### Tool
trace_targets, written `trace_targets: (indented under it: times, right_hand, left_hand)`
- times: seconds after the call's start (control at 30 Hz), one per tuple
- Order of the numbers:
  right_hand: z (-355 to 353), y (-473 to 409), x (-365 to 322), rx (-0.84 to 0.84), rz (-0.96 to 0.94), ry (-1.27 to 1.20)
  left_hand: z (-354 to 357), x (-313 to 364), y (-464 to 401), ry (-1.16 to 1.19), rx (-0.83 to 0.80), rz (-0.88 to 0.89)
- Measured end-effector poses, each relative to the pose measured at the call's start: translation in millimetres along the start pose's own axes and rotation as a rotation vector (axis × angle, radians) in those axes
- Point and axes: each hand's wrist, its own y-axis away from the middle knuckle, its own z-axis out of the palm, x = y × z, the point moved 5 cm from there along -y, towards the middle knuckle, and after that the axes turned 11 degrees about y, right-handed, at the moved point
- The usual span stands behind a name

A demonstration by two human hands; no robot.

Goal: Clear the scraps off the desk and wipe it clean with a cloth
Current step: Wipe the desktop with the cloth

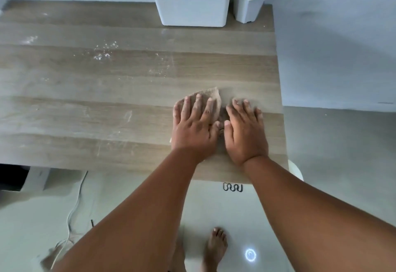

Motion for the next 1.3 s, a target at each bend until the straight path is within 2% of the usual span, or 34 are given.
trace_targets:
  times: [0.1, 0.2, 0.3, 0.43, 0.57, 0.63, 0.7, 0.87, 0.97, 1.03, 1.17, 1.3]
  right_hand:
    - [-3.2, 1.5, -1.5, 0.041, -0.036, -0.012]
    - [-0.8, 3.1, -7.0, 0.007, -0.081, 0.078]
    - [3.5, 1.6, -7.3, -0.036, -0.056, 0.144]
    - [4.2, -5.4, -16.9, -0.005, -0.002, 0.211]
    - [8.6, -22.9, -34.0, 0.019, 0.155, 0.219]
    - [14.8, -36.4, -44.8, -0.019, 0.219, 0.199]
    - [22.0, -50.9, -55.2, -0.070, 0.267, 0.192]
    - [29.6, -62.7, -63.1, -0.101, 0.323, 0.230]
    - [28.1, -61.1, -64.3, -0.107, 0.306, 0.237]
    - [26.9, -60.7, -66.5, -0.116, 0.301, 0.255]
    - [27.2, -61.5, -67.2, -0.139, 0.307, 0.290]
    - [29.7, -62.3, -65.7, -0.146, 0.317, 0.309]
  left_hand:
    - [2.8, -6.9, 21.1, -0.050, 0.003, 0.050]
    - [-3.9, -26.7, 49.0, -0.073, 0.010, 0.069]
    - [-19.3, -67.4, 76.4, -0.076, 0.022, -0.024]
    - [-55.1, -138.6, 96.8, -0.073, 0.071, -0.173]
    - [-78.1, -186.4, 71.5, -0.071, 0.050, -0.379]
    - [-76.5, -184.7, 47.7, -0.070, 0.039, -0.384]
    - [-69.4, -167.9, 27.8, -0.088, 0.019, -0.292]
    - [-47.4, -115.8, 30.9, -0.082, -0.068, 0.119]
    - [-47.6, -121.8, 61.6, -0.062, -0.118, 0.307]
    - [-56.3, -145.5, 76.4, -0.076, -0.119, 0.354]
    - [-86.2, -206.2, 73.2, -0.074, -0.062, 0.239]
    - [-102.4, -229.1, 22.3, -0.065, 0.002, -0.075]
